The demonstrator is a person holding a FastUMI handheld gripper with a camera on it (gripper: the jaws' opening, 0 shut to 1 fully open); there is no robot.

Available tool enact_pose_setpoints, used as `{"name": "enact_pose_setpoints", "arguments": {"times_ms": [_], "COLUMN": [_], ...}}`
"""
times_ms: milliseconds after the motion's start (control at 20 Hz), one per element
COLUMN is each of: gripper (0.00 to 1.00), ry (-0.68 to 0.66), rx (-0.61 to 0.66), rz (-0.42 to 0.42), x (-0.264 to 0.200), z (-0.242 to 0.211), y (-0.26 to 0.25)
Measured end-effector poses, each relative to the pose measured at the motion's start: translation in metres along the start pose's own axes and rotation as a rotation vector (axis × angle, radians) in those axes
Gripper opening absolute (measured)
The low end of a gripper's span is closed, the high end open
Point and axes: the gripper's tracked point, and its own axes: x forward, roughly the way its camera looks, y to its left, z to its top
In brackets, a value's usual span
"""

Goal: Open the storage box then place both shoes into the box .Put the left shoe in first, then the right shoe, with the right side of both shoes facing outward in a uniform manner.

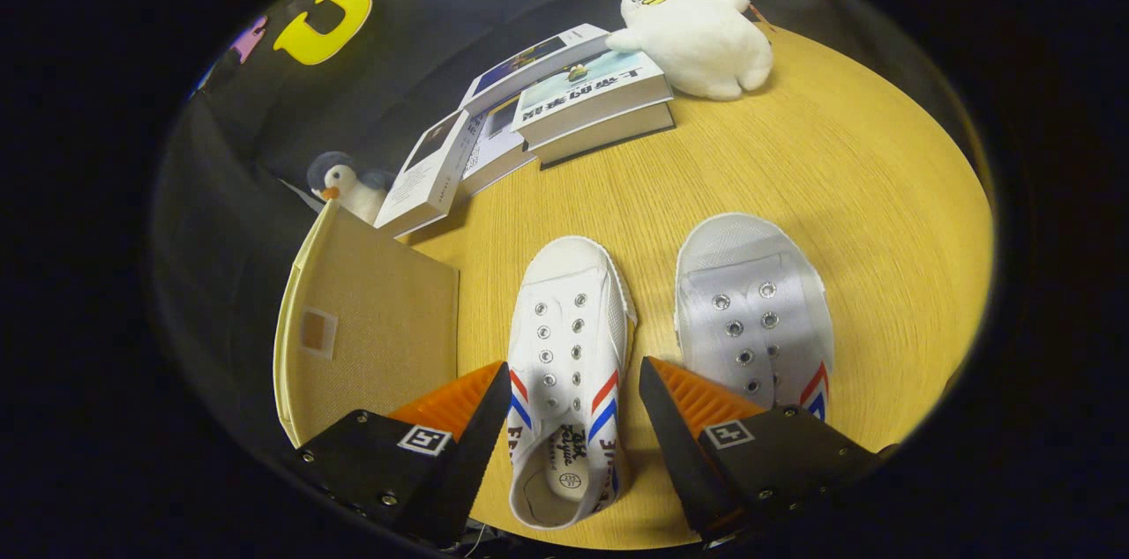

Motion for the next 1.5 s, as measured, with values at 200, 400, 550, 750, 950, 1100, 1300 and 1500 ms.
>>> {"name": "enact_pose_setpoints", "arguments": {"times_ms": [200,400,550,750,950,1100,1300,1500], "gripper": [0.69,0.34,0.11,0.01,0.01,0.01,0.01,0.0], "ry": [0.042,0.072,0.078,0.07,0.073,0.059,0.02,-0.025], "rx": [0.011,0.075,0.091,0.094,0.102,0.095,0.09,0.06], "rz": [-0.047,-0.05,-0.049,-0.06,-0.031,-0.016,0.041,0.071], "x": [0.006,0.006,0.008,0.007,-0.011,-0.026,-0.048,-0.066], "z": [-0.01,-0.011,-0.013,-0.01,-0.008,0.003,0.024,0.046], "y": [-0.013,-0.017,-0.018,-0.018,-0.008,0.009,0.046,0.079]}}
